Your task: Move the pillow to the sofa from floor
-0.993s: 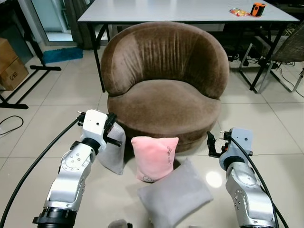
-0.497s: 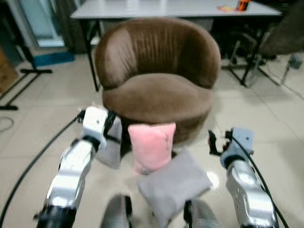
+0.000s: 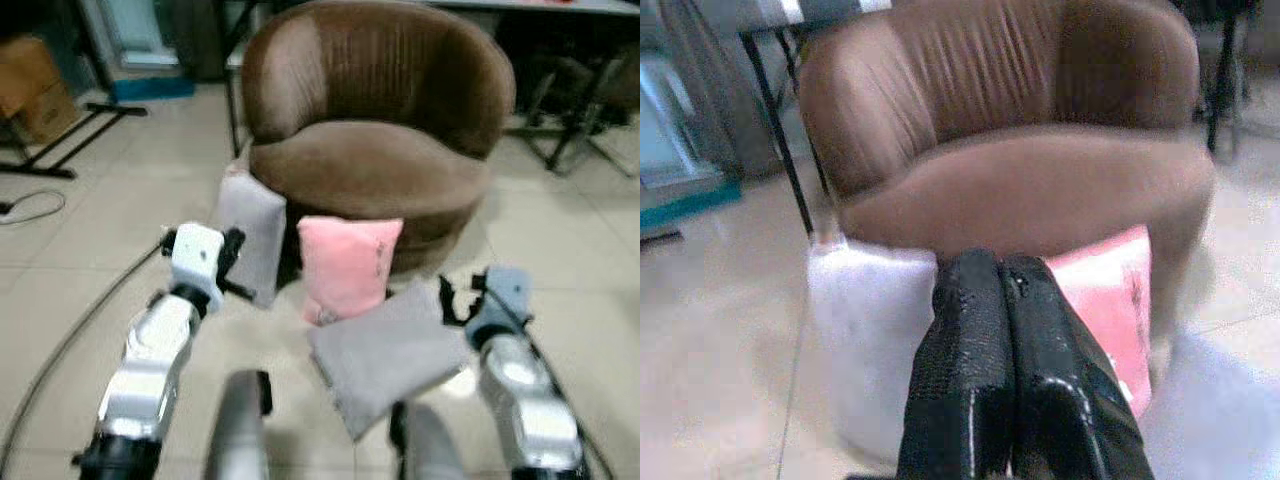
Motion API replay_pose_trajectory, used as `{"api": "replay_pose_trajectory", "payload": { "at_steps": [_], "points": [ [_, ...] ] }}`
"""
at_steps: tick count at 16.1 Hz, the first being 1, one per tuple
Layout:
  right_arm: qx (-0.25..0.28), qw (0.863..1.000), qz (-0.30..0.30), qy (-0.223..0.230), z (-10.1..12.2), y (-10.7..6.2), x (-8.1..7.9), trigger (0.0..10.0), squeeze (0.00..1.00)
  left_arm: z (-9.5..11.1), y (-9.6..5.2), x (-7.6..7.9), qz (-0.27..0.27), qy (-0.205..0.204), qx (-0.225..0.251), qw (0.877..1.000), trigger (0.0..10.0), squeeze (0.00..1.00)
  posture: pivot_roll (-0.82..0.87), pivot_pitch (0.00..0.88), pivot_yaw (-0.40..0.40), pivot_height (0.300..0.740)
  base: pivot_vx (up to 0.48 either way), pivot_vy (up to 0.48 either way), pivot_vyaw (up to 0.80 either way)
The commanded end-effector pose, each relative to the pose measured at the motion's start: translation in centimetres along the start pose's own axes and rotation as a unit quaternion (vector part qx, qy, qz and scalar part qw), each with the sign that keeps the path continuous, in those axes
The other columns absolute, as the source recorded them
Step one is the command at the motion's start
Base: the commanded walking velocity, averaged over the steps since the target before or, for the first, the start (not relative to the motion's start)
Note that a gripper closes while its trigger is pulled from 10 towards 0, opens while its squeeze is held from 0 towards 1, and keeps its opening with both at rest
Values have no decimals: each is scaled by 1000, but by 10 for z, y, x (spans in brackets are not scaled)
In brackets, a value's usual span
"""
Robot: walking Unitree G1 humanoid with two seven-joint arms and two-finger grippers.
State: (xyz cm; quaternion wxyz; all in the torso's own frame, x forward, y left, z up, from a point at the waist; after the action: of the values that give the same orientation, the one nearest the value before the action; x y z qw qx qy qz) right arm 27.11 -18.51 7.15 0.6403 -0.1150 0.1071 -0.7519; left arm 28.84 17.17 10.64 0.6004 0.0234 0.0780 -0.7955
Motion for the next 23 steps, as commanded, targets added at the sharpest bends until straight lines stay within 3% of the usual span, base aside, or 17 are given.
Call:
{"api": "replay_pose_trajectory", "payload": {
  "at_steps": [1,15,23],
  "points": [
    [-1,1000,7,3,-1,0,-5,10000,0,5,2,-4,3,3,6,1000,10000,0,-53,0,2,580,311,0,0],
    [-9,1000,14,-4,-4,2,-8,10000,0,5,0,-7,9,6,5,1000,10000,0,-43,0,1,580,329,0,0],
    [-7,1000,-7,-3,-5,1,-2,10000,0,5,1,-6,1,8,3,1000,10000,0,-52,0,13,580,326,0,0]
  ]
}}
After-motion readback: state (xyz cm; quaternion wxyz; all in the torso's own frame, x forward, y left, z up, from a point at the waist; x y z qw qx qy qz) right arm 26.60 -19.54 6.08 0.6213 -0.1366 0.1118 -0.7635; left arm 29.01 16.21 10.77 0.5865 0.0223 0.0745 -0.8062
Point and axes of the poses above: a point about 5 cm out from each wrist's last joint towards the gripper, its own y axis pointing out of the wrist towards the gripper, its own z axis along the axis of the wrist's last joint, x = y × z, the point moved 1 cm from there along y, pointing out of the wrist towards the gripper, and after that the axes turned 1 degree about -y, right-handed, at the moved point
